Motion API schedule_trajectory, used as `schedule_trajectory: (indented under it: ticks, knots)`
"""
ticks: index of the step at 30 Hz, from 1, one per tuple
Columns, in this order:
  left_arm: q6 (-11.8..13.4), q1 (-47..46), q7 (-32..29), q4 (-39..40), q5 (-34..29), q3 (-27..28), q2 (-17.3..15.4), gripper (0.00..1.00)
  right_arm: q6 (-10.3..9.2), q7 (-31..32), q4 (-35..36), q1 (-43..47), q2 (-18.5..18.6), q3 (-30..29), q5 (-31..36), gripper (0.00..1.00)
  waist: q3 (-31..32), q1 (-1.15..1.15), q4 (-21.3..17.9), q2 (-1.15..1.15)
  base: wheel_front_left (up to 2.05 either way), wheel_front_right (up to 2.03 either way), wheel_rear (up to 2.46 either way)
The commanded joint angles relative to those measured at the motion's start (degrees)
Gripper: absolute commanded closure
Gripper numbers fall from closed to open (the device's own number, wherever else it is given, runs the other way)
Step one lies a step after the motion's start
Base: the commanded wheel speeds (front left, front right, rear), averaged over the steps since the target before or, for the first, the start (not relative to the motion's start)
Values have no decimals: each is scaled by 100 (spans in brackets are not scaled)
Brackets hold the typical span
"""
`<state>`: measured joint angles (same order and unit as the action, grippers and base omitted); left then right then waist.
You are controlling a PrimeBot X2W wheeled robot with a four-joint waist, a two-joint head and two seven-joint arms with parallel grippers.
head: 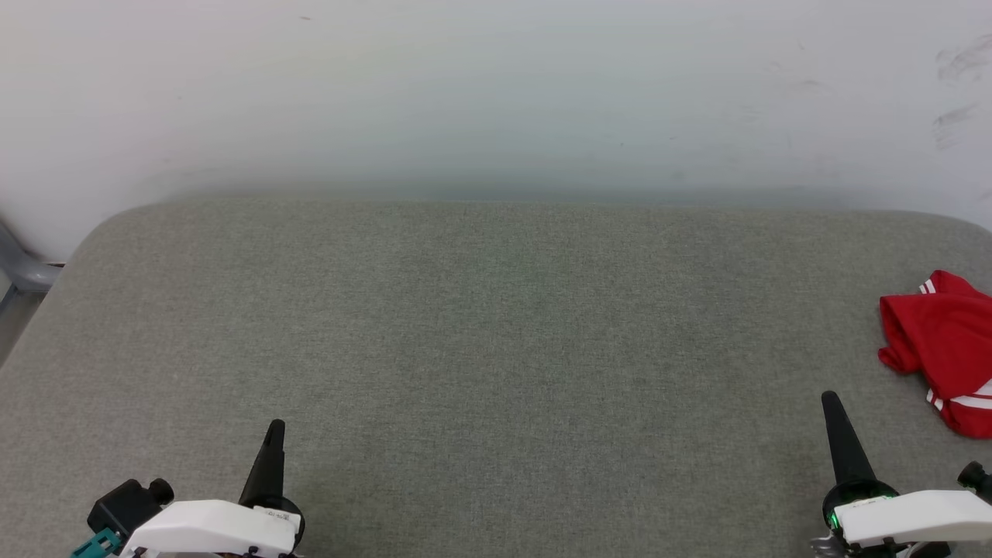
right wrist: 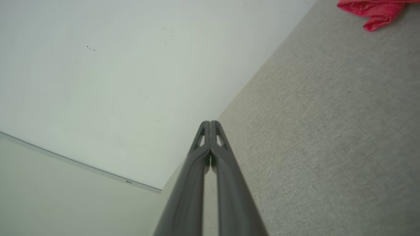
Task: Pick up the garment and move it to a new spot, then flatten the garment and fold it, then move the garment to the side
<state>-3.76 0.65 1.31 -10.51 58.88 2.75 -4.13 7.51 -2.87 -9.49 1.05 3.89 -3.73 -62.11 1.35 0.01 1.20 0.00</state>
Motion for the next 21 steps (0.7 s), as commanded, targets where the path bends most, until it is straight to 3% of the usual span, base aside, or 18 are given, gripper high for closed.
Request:
schedule_trajectory:
  ticks: [1, 21]
  knots:
    - [-52, -131, -28, 30, 127, 45, 7, 100, -1, 41, 25, -159, 48, -13, -132, 100, -2, -1, -1, 0, 0, 0, 0]
    - [-185, -368, -323, -118, 1349, 178, 47, 100, -2, 337, -155, -389, 41, -51, -1284, 100, -50, -1, -39, 0, 0, 0, 0]
